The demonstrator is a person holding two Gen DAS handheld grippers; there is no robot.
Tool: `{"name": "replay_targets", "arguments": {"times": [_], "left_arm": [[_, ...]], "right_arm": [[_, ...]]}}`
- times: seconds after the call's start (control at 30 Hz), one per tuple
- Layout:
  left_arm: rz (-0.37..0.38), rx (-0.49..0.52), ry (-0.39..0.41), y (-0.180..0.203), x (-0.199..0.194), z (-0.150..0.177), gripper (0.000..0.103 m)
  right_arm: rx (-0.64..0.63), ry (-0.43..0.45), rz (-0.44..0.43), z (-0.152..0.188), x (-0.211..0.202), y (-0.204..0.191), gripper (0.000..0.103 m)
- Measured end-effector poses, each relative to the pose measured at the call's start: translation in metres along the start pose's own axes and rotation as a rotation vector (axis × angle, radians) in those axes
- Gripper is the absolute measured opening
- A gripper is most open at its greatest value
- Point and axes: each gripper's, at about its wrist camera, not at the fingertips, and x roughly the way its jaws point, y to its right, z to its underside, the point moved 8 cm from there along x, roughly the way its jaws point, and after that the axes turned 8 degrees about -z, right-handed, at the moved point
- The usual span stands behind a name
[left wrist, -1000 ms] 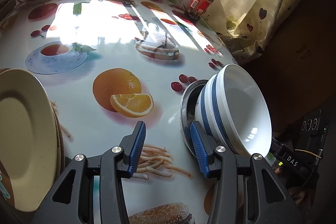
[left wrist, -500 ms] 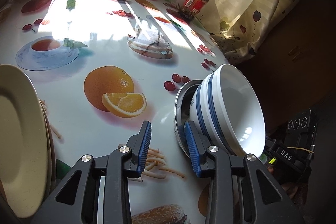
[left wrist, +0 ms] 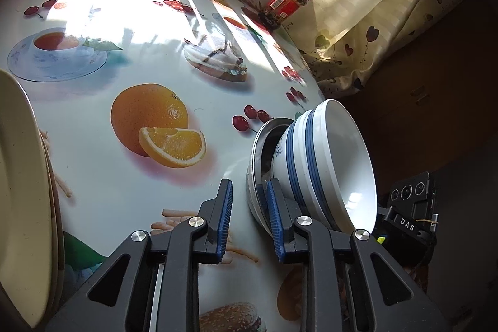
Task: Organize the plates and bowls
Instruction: 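Lift the steel bowl stack and carry it toward the beige plates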
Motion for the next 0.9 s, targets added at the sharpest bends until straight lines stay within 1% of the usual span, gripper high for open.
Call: {"name": "replay_targets", "arguments": {"times": [0.17,0.2,0.33,0.63,0.9], "left_arm": [[0.012,0.009,0.003,0.0039,-0.0011,0.0005,0.012],[0.012,0.013,0.005,0.0047,-0.0012,0.0006,0.011],[0.009,0.016,0.005,0.0057,-0.0014,0.0002,0.01],[-0.029,0.043,0.017,0.0094,-0.0021,-0.0001,0.009],[-0.035,0.044,0.021,0.0091,-0.0024,-0.0005,0.009]], "right_arm": [[0.007,0.001,-0.003,-0.0003,0.0001,0.0007,0.011],[0.007,0.001,-0.004,-0.0002,0.0001,0.0003,0.011],[0.012,0.004,-0.007,-0.0004,-0.0015,0.0011,0.011],[-0.003,0.003,0.004,-0.0007,-0.0005,0.0015,0.011],[-0.004,0.004,0.005,-0.0005,-0.0002,0.001,0.01]]}}
